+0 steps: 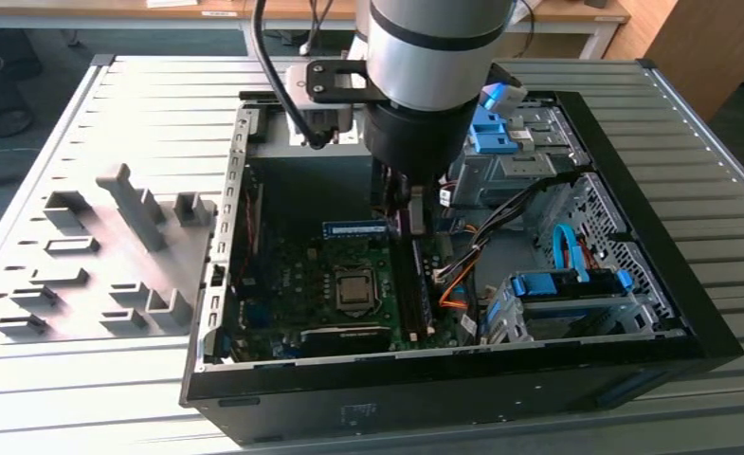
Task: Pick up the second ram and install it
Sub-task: 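Pick up the second ram and move it above second insertion slot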
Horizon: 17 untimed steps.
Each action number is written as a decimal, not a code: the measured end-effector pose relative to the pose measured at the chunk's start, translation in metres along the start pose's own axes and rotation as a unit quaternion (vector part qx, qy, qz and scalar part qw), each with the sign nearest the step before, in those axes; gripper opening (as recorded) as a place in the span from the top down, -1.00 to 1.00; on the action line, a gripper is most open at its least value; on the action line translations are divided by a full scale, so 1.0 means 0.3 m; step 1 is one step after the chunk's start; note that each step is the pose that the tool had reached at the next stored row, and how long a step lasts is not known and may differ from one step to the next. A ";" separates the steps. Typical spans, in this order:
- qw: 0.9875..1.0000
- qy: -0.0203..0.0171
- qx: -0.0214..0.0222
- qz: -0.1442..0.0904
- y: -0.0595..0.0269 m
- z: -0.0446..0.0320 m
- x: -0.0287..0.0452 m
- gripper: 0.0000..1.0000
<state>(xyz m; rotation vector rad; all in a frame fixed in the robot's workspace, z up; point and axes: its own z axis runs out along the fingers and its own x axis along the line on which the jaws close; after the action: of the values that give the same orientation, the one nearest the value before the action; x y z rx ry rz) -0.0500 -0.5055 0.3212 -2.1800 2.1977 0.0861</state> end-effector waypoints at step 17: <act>1.000 0.000 0.000 0.000 -0.001 0.064 0.005 0.73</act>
<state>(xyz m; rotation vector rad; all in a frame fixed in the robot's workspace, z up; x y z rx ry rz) -0.0500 -0.5057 0.3020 -2.1800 2.1977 0.0860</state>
